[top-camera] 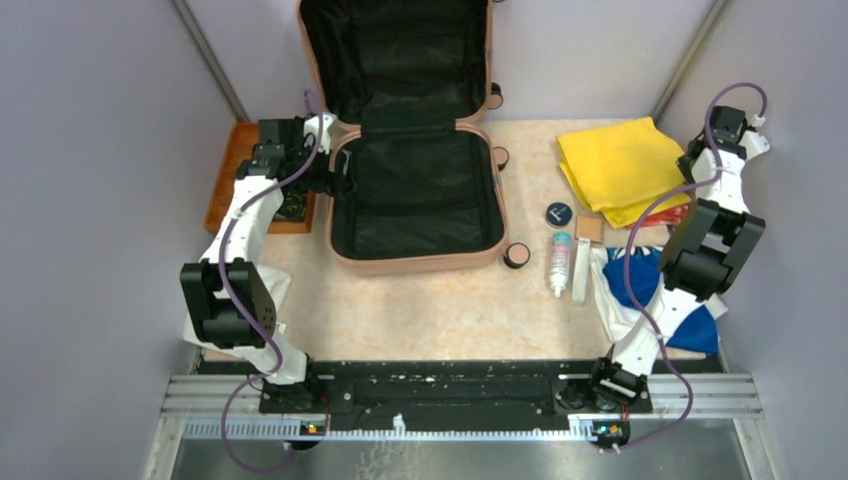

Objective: Pack the luggage
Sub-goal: Pick up the clothes from the corner of the board.

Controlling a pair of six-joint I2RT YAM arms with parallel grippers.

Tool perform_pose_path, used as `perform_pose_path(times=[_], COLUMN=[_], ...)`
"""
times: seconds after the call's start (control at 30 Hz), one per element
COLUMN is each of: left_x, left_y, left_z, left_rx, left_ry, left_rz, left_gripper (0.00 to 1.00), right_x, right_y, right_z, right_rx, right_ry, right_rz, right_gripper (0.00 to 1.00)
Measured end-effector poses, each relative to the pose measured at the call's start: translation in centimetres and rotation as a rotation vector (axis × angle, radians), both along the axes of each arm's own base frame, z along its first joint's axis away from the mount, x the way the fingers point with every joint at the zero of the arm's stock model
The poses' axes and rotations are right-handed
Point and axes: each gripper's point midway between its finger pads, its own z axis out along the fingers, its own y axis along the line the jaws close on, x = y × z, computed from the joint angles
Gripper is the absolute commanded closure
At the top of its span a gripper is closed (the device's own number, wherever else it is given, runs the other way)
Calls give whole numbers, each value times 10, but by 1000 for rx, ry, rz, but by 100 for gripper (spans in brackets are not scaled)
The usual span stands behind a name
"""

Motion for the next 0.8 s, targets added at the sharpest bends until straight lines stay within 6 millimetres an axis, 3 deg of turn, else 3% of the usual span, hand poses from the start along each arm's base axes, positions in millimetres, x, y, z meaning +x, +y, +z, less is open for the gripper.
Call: perform_pose_path(times=[0.1, 0.23, 0.33, 0.47, 0.57, 0.67, 0.8], left_x=[3, 4, 2, 1, 1, 1, 1], left_y=[-1, -3, -4, -4, -4, -4, -4], left_z=[8, 14, 13, 11, 11, 11, 11], left_rx=[-1, -1, 1, 1, 1, 1, 1], left_ry=[-13, -22, -13, -5, -5, -5, -5], left_rz=[0, -6, -7, -7, -7, -8, -8], left_gripper=[2, 2, 2, 2, 2, 2, 2], right_x=[3, 14, 3, -50, -73, -71, -67], right_y=[-2, 6, 22, 57, 83, 100, 128], right_z=[-2, -1, -15, -43, -46, -45, -61], right_rx=[-6, -6, 6, 91, 171, 208, 286], right_ry=[16, 54, 93, 158, 141, 99, 67], right_rz=[2, 14, 22, 31, 58, 94, 147], right_gripper=[47, 15, 8, 6, 5, 5, 5])
